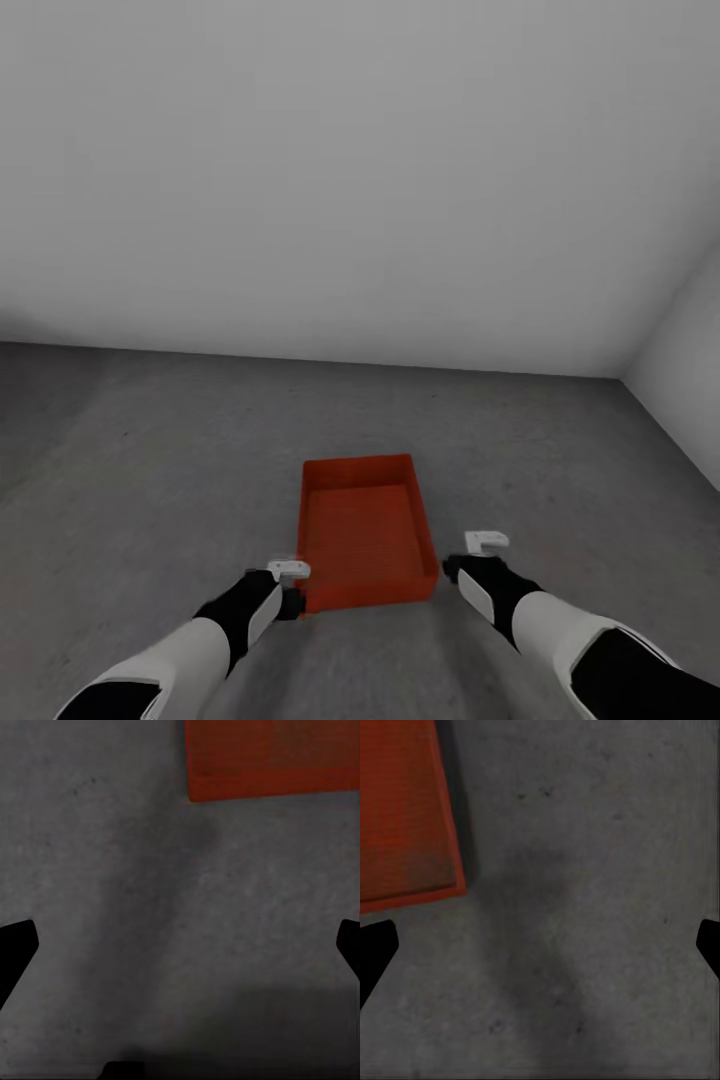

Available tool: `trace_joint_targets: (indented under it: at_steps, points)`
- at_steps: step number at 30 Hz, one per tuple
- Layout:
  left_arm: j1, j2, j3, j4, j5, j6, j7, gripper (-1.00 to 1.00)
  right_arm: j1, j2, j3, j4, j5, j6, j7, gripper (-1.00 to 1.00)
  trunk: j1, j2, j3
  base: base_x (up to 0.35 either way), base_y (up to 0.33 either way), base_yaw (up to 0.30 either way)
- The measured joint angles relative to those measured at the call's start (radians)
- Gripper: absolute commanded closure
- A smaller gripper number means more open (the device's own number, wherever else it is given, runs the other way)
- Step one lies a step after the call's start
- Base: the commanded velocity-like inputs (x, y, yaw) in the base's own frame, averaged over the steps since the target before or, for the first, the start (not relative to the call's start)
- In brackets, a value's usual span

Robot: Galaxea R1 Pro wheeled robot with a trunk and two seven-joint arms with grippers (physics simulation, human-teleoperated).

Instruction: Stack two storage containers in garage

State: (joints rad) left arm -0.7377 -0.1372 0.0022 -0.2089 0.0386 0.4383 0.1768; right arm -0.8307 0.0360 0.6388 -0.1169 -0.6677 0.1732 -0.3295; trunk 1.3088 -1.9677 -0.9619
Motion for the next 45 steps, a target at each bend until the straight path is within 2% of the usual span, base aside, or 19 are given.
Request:
trace_joint_targets:
  at_steps: [4,8,11,15,20,27,33,43,45]
  points:
    - [0.0,0.004,0.0,0.106,0.044,-0.033,-0.002,-1.0,0.015,0.009,-0.001,0.04,0.0,-0.004,0.004,-1.0,0.0,0.0,0.0,0.0,0.0,0.0]
    - [0.002,0.007,0.0,0.191,0.065,-0.103,-0.001,-1.0,0.129,0.015,-0.002,0.047,0.001,-0.01,0.013,-1.0,0.0,0.0,0.0,0.0,0.0,0.0]
    - [0.008,0.016,0.0,0.204,0.069,-0.115,-0.001,-1.0,0.199,0.016,0.0,0.048,0.001,-0.03,0.017,-1.0,0.0,0.0,0.0,0.0,0.0,-0.011]
    - [0.009,0.028,0.0,0.208,0.07,-0.125,-0.001,-1.0,0.234,0.016,0.0,0.05,-0.003,-0.054,0.014,-1.0,0.0,0.0,0.003,0.0,0.0,-0.075]
    - [0.01,0.048,0.0,0.209,0.071,-0.129,-0.001,-1.0,0.31,0.016,-0.001,0.063,-0.003,-0.099,0.01,-1.0,0.0,0.0,0.01,0.0,0.0,-0.09]
    - [0.01,0.05,0.0,0.209,0.072,-0.131,-0.001,-1.0,0.324,0.021,0.0,0.107,0.0,-0.114,0.016,-1.0,0.0,0.0,0.02,0.0,0.0,-0.073]
    - [0.012,0.049,0.0,0.209,0.071,-0.129,-0.001,-1.0,0.37,0.029,0.0,0.113,0.002,-0.133,0.016,-1.0,0.0,0.0,0.024,0.0,0.0,-0.009]
    - [0.016,0.043,0.0,0.209,0.071,-0.128,-0.001,-1.0,0.378,0.027,0.0,0.117,0.002,-0.136,0.016,-1.0,0.0,0.0,0.024,0.0,0.0,0.0]
    - [0.019,0.04,0.0,0.209,0.07,-0.127,-0.001,-1.0,0.379,0.026,0.0,0.117,0.002,-0.136,0.016,-1.0,-0.008,0.014,0.03,0.0,0.0,0.0]
